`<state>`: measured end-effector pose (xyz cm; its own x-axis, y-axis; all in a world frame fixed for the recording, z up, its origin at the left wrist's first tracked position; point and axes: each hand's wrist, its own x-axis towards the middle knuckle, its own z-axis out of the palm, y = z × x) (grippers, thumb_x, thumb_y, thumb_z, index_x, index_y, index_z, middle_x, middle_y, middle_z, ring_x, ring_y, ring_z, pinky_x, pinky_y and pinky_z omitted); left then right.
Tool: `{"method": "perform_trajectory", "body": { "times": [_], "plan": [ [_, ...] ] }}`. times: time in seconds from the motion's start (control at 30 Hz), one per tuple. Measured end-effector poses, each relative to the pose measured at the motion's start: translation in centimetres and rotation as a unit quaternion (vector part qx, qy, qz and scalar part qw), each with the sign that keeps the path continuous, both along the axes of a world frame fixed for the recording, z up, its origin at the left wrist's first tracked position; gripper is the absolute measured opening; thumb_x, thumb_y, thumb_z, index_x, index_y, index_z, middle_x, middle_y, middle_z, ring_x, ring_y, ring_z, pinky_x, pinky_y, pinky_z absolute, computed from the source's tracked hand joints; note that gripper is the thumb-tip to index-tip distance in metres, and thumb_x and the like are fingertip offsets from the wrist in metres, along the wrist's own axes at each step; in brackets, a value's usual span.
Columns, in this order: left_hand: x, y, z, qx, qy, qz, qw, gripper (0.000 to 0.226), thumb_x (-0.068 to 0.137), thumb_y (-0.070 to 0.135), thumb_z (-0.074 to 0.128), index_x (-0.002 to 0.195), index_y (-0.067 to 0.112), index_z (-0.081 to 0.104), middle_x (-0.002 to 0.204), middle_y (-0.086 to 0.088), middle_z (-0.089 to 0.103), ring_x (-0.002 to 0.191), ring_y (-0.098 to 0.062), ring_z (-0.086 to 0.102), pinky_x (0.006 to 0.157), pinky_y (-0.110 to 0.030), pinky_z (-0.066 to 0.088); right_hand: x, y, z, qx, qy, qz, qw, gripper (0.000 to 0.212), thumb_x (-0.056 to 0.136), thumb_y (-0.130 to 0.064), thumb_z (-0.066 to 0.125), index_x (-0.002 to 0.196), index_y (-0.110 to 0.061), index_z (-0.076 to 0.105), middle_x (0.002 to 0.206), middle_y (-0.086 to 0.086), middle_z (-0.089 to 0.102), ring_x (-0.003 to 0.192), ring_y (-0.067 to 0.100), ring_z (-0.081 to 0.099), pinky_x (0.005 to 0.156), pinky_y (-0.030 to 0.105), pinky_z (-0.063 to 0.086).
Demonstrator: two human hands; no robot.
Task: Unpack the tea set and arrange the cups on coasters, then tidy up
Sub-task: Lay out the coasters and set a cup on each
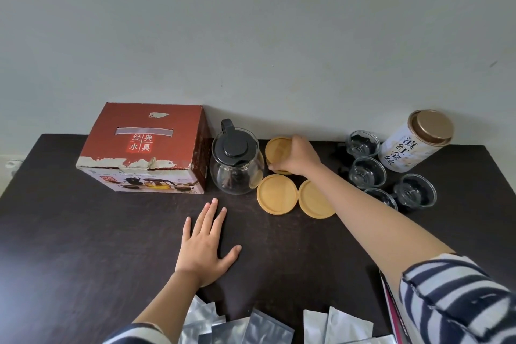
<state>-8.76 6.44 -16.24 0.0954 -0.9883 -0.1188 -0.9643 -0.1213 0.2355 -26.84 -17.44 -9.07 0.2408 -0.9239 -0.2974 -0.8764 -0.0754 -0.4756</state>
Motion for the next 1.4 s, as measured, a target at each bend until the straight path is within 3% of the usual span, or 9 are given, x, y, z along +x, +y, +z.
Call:
{"method": "perform_trajectory", "body": {
  "times": [0.3, 0.57, 0.8, 1.2, 1.4],
  "plan": [
    [0.1, 0.0, 0.2, 0.008, -0.01, 0.003, 1.0, 0.088, 0.08, 0.073, 0.03, 0.151, 0.024, 0.014, 0.158, 0.007, -0.01, 0.144, -0.01, -0.013, 0.116, -0.046, -0.002, -4.5, -2.1, 2.8, 0.033, 0.073, 0.087, 0.993, 0.115, 0.062, -0.027, 0.088, 0.151, -0.019, 0.015, 0.15, 0.014, 0.026, 0.132, 0.032, 0.038, 0.099, 0.04, 0.042],
    [0.1, 0.0, 0.4, 0.013, -0.007, 0.003, 1.0, 0.088, 0.079, 0.073, 0.03, 0.151, 0.024, 0.013, 0.158, 0.007, -0.011, 0.144, -0.01, -0.013, 0.116, -0.046, -0.003, -6.0, -2.6, 2.5, -0.004, 0.212, 0.133, 0.968, 0.096, 0.06, -0.034, 0.088, 0.14, -0.017, 0.038, 0.136, 0.009, 0.041, 0.122, 0.034, 0.047, 0.096, 0.045, 0.047],
    [0.0, -0.1, 0.3, 0.013, -0.003, 0.002, 1.0, 0.088, 0.08, 0.072, 0.034, 0.151, 0.023, 0.016, 0.159, 0.006, -0.007, 0.145, -0.011, -0.01, 0.117, -0.047, -0.001, -5.9, -2.6, 1.6, 0.003, 0.232, 0.117, 0.966, 0.071, 0.069, -0.018, 0.081, 0.131, -0.011, 0.046, 0.13, 0.013, 0.037, 0.101, 0.031, 0.057, 0.079, 0.036, 0.053],
    [0.1, -0.1, 0.4, 0.011, -0.007, 0.003, 1.0, 0.087, 0.08, 0.072, 0.031, 0.151, 0.024, 0.014, 0.159, 0.006, -0.008, 0.145, -0.011, -0.011, 0.116, -0.046, -0.004, -6.5, -2.9, 1.3, 0.022, 0.248, 0.119, 0.961, 0.081, 0.072, -0.025, 0.082, 0.141, -0.015, 0.041, 0.139, 0.012, 0.041, 0.119, 0.032, 0.052, 0.094, 0.041, 0.048],
    [0.1, 0.0, 0.3, 0.012, -0.01, 0.001, 1.0, 0.087, 0.08, 0.072, 0.03, 0.151, 0.024, 0.015, 0.159, 0.005, -0.008, 0.145, -0.011, -0.01, 0.116, -0.046, -0.002, -6.6, -2.5, 0.7, 0.002, 0.197, 0.12, 0.973, 0.083, 0.07, -0.037, 0.082, 0.141, -0.019, 0.044, 0.136, 0.012, 0.045, 0.122, 0.03, 0.049, 0.096, 0.041, 0.046]
  ]
}}
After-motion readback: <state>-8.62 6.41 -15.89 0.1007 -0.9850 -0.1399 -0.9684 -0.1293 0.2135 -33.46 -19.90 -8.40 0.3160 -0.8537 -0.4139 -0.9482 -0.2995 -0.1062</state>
